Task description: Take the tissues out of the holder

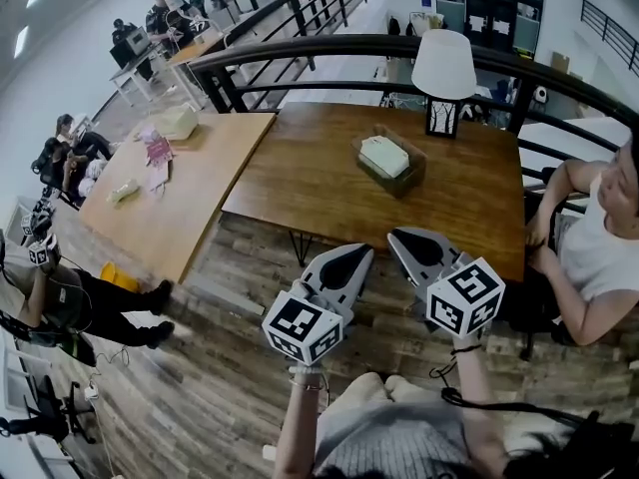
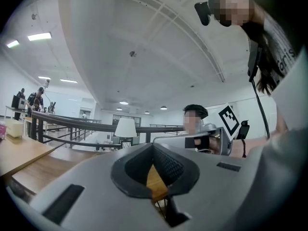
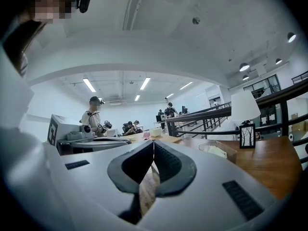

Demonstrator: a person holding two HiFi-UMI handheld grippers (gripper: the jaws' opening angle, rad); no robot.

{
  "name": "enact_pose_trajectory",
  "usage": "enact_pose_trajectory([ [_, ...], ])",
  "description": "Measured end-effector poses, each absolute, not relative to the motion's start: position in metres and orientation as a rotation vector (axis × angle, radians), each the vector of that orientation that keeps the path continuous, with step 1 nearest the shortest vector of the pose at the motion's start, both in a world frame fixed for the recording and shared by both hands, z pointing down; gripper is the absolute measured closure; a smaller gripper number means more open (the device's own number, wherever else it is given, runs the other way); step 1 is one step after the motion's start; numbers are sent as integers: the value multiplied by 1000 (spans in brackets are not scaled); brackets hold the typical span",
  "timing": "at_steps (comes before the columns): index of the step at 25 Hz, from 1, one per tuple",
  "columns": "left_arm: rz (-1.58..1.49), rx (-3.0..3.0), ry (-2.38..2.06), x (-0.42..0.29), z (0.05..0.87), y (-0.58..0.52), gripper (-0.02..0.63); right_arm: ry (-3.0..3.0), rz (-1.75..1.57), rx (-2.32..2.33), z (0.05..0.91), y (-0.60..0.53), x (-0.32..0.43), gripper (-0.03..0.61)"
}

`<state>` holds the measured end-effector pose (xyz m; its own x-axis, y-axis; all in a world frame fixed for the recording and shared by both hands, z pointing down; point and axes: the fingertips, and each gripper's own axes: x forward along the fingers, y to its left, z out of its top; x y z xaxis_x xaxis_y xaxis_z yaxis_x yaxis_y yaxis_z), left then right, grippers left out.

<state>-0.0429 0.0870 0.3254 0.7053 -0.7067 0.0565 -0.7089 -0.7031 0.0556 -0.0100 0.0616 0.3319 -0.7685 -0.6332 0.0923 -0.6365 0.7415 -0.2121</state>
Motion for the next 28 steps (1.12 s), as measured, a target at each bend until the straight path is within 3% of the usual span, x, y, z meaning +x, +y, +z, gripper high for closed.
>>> enact_pose_trajectory([
  [28,59,2818,-1113,-78,335,-65,606,-2857,340,942,341,-83,-63,566],
])
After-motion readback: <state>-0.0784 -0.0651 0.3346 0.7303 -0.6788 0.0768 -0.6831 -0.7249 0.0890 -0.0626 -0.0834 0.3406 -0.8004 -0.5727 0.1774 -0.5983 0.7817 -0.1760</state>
